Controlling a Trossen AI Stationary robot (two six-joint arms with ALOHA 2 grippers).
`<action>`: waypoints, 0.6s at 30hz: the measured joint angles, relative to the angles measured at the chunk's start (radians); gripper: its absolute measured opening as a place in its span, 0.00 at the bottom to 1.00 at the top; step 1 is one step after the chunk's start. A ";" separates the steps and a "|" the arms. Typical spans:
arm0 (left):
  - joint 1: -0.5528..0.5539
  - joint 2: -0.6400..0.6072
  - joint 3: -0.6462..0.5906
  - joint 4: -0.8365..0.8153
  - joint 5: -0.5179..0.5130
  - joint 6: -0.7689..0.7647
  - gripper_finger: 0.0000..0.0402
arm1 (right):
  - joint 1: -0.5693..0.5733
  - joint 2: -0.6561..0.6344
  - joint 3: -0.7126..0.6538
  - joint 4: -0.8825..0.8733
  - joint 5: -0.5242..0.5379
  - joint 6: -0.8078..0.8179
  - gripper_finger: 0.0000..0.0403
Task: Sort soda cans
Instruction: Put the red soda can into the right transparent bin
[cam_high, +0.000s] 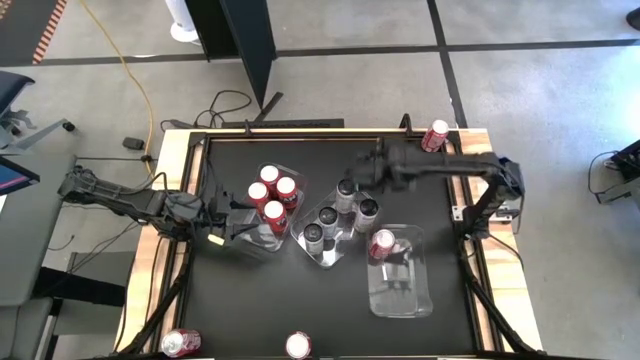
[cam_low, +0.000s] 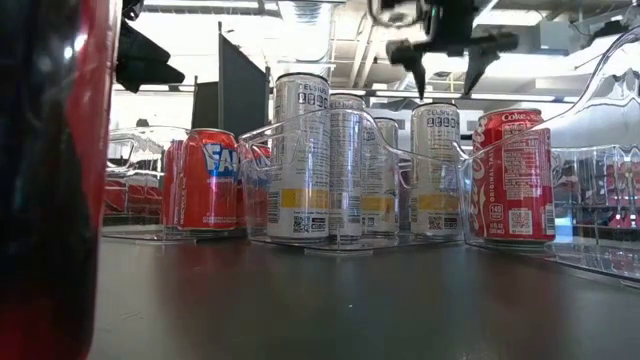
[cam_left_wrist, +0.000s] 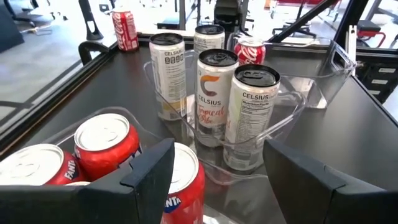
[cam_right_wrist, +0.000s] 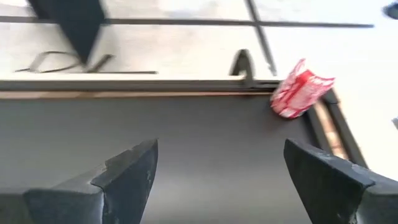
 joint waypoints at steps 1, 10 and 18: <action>0.000 0.000 0.000 0.004 0.000 0.007 0.60 | -0.042 -0.006 0.000 0.000 -0.011 -0.014 0.90; 0.000 -0.001 0.000 0.061 -0.001 0.053 0.60 | -0.391 -0.064 0.000 -0.001 -0.134 -0.163 0.93; 0.000 -0.001 0.000 0.063 0.011 0.099 0.60 | -0.654 -0.052 -0.010 0.029 -0.259 -0.333 0.98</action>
